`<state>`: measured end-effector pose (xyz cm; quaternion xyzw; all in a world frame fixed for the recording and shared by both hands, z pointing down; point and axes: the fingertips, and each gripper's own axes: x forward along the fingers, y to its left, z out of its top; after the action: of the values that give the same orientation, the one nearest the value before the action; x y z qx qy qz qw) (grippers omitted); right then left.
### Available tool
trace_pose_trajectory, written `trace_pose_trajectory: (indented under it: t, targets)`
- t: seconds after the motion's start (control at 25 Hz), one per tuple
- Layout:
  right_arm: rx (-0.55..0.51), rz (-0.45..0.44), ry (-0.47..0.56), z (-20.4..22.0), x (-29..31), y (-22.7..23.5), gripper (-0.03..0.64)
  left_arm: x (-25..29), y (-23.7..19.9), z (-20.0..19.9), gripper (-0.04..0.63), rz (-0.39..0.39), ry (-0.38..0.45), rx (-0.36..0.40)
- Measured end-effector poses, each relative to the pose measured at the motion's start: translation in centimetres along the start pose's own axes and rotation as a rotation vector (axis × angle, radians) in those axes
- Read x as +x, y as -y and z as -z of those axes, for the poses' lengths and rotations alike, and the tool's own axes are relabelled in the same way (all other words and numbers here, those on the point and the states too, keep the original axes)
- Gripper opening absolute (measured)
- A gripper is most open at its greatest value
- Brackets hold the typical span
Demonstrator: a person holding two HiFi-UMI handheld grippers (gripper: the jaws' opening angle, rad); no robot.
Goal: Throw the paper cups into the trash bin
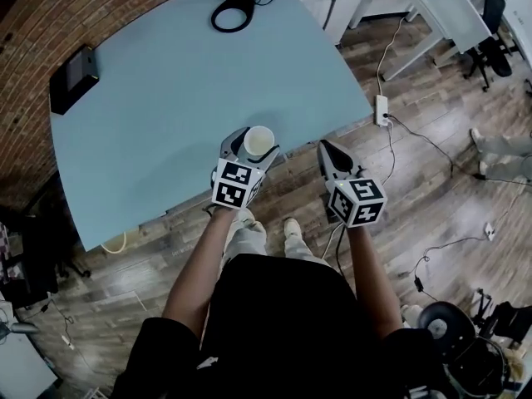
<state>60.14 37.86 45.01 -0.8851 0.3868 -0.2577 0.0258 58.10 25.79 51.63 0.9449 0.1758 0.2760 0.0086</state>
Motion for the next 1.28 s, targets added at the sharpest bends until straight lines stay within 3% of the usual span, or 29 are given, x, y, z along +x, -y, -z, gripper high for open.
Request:
trace_pose_trajectory:
  t: [0.24,0.8,1.28]
  targets:
    - [-0.048,-0.087,0.008,-0.8,-0.2,-1.9,0.005,-2.9,0.2,-1.1,0.359,-0.075,0.046,-0.015]
    - [-0.138,-0.284,0.019,-1.2,-1.3,-6.7,0.005,-9.1,2.8,-0.1,0.359,-0.214,0.068,-0.017]
    - [-0.222,-0.485,0.023,-0.3,-3.2,-13.0,0.005,-14.5,5.4,1.7,0.359,-0.340,0.105,-0.102]
